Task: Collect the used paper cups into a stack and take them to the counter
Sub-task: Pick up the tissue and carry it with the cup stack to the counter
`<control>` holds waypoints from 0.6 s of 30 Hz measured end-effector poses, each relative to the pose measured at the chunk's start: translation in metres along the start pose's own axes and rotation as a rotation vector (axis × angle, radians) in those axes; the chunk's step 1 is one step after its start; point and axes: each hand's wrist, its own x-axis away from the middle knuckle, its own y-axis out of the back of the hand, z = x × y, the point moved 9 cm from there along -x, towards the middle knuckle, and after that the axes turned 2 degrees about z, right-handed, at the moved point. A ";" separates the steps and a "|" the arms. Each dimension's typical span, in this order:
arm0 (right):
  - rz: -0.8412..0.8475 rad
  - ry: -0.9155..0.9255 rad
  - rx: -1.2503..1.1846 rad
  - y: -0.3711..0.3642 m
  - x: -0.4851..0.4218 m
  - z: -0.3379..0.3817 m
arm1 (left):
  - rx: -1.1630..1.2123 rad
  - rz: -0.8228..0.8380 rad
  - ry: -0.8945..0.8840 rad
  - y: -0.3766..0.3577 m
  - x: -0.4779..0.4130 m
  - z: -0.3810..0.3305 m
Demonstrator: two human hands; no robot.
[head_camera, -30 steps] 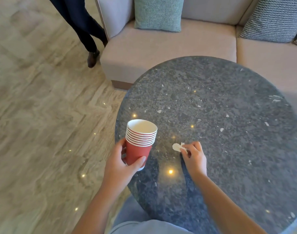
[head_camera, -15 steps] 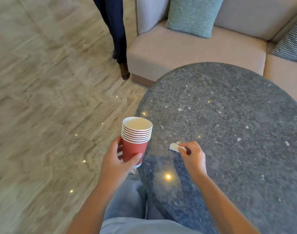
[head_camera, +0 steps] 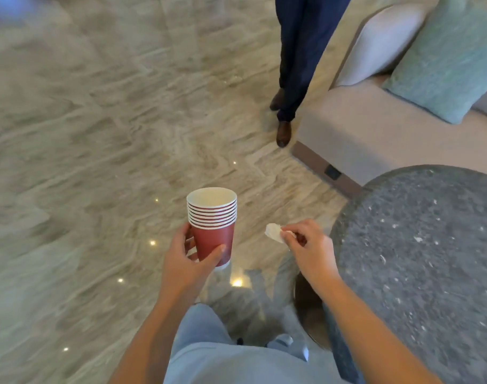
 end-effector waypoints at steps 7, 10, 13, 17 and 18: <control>0.130 0.090 -0.002 -0.139 -0.076 0.131 | 0.048 -0.111 0.012 0.146 -0.091 -0.002; 0.166 0.122 -0.024 -0.188 -0.109 0.177 | 0.038 -0.165 -0.002 0.196 -0.128 -0.006; 0.195 0.133 -0.024 -0.225 -0.146 0.207 | 0.053 -0.215 0.009 0.234 -0.164 -0.008; 0.189 0.130 -0.051 -0.253 -0.204 0.235 | 0.084 -0.259 0.033 0.265 -0.221 -0.011; 0.188 0.123 -0.057 -0.260 -0.221 0.241 | 0.088 -0.260 0.038 0.271 -0.239 -0.013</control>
